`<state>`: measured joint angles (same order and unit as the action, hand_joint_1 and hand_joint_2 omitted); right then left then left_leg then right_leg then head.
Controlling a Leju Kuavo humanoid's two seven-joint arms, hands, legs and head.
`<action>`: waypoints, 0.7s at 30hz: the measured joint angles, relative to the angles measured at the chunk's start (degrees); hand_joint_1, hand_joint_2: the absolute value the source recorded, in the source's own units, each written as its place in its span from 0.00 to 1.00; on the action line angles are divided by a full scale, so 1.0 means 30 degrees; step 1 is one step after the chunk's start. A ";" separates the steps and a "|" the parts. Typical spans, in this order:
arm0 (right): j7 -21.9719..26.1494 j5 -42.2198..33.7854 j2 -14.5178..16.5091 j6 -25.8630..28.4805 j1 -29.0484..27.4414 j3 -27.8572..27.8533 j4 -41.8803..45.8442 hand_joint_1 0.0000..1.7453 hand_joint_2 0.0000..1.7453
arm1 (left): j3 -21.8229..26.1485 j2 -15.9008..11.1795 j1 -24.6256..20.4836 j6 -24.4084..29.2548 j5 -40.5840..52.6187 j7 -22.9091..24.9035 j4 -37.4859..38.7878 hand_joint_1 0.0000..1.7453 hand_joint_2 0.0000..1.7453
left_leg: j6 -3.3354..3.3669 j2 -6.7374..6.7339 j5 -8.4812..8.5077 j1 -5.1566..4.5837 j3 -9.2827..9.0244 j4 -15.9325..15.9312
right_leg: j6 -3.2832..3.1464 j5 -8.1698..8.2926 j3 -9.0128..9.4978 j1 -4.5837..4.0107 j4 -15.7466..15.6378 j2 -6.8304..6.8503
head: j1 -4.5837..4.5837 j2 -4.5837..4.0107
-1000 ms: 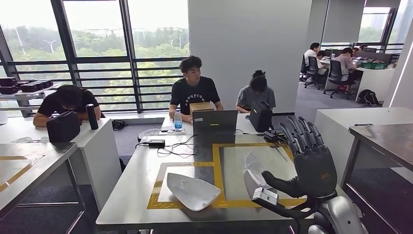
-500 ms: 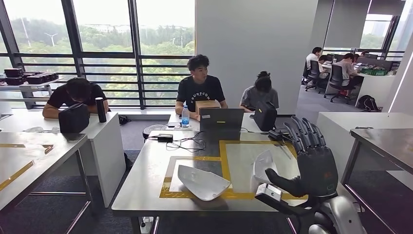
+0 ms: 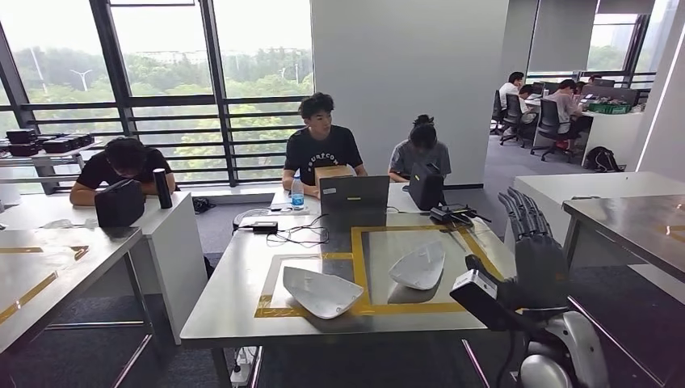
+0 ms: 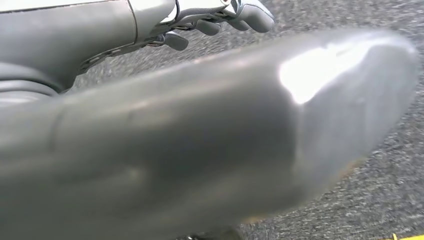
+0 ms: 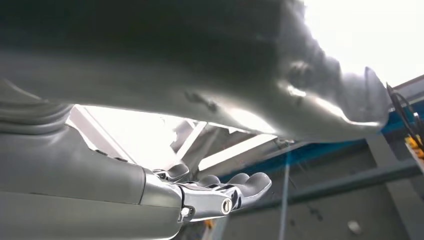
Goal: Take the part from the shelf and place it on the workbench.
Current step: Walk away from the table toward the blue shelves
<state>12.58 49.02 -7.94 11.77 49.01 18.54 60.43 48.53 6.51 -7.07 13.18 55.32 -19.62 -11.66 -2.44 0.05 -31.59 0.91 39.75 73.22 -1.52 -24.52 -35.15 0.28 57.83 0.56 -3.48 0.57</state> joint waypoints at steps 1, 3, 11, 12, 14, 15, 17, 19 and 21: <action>-0.0013 -0.0417 0.0015 -0.0138 0.0009 -0.0091 -0.0027 0.00 0.00 | 0.0002 -0.0004 -0.0001 0.0005 -0.0013 -0.0007 -0.0002 0.00 0.00 | 0.0048 -0.0002 0.0469 0.0000 -0.0802 -0.1037 | 0.0054 0.0121 -0.0166 0.0001 0.0040 0.0001 | 0.0002 0.0000; -0.0042 -0.1147 0.0029 -0.0371 0.0068 -0.0277 -0.0049 0.00 0.00 | 0.0004 -0.0018 -0.0011 0.0007 -0.0035 -0.0044 -0.0005 0.00 0.00 | 0.0209 0.0005 0.0800 -0.0062 -0.2546 -0.3580 | 0.0230 0.0337 -0.0433 -0.0026 0.0129 0.0021 | -0.0055 0.0000; -0.0348 -0.2128 0.0120 -0.0597 0.0257 -0.0557 -0.0307 0.00 0.00 | 0.0022 0.0007 0.0018 0.0033 -0.0087 -0.0122 -0.0002 0.00 0.00 | 0.1154 -0.0032 0.1510 -0.0056 -0.2565 -0.5054 | 0.1129 -0.1522 -0.1687 0.0088 0.2867 -0.0078 | -0.0035 0.0000; -0.0399 -0.2117 0.0120 -0.0583 0.0259 -0.0563 -0.0377 0.00 0.00 | 0.0024 0.0005 0.0022 0.0036 -0.0087 -0.0124 -0.0002 0.00 0.00 | 0.1189 -0.0043 0.1663 -0.0055 -0.2359 -0.5035 | 0.1204 -0.2247 -0.2105 0.0112 0.4173 -0.0087 | -0.0029 0.0000; -0.0488 -0.2110 0.0124 -0.0562 0.0222 -0.0562 -0.0513 0.00 0.00 | 0.0026 0.0025 0.0031 0.0036 -0.0087 -0.0122 0.0002 0.00 0.00 | 0.1158 -0.0046 0.1937 -0.0051 -0.1946 -0.4971 | 0.1290 -0.2678 -0.2291 0.0166 0.5582 -0.0087 | -0.0024 0.0000; -0.0523 -0.2114 0.0126 -0.0546 0.0220 -0.0562 -0.0561 0.00 0.00 | 0.0026 0.0040 0.0033 0.0036 -0.0087 -0.0120 0.0004 0.00 0.00 | 0.1116 -0.0042 0.2056 -0.0043 -0.1754 -0.4922 | 0.1294 -0.2372 -0.1850 0.0196 0.5229 -0.0086 | -0.0026 0.0000; -0.0585 -0.2125 0.0129 -0.0504 0.0279 -0.0562 -0.0595 0.00 0.00 | 0.0026 0.0071 0.0032 0.0044 -0.0087 -0.0118 0.0002 0.00 0.00 | 0.0977 -0.0032 0.2241 -0.0024 -0.1454 -0.4803 | 0.1231 -0.1627 -0.0111 0.0235 0.2758 -0.0082 | -0.0031 0.0000; -0.0689 -0.2143 0.0147 -0.0451 0.0349 -0.0559 -0.0603 0.00 0.00 | 0.0026 0.0086 0.0022 0.0065 -0.0087 -0.0122 0.0002 0.00 0.00 | 0.0749 -0.0021 0.2415 -0.0027 -0.1284 -0.4728 | 0.1040 -0.1381 0.1161 0.0132 0.0731 -0.0122 | -0.0027 0.0000; -0.0822 -0.2170 0.0164 -0.0360 0.0385 -0.0553 -0.0625 0.00 0.00 | 0.0026 0.0091 0.0023 0.0111 -0.0087 -0.0129 0.0004 0.00 0.00 | 0.0475 -0.0017 0.2613 -0.0029 -0.1213 -0.4767 | 0.0760 -0.1360 0.1278 -0.0006 0.0340 -0.0177 | -0.0016 0.0000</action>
<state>10.12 42.51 -7.45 10.69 50.16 16.88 58.56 48.61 6.78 -7.00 13.51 55.06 -20.01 -11.65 -1.01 0.00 -23.75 0.83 36.12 58.91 0.76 -28.60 -31.31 0.26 58.85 0.03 -3.52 0.57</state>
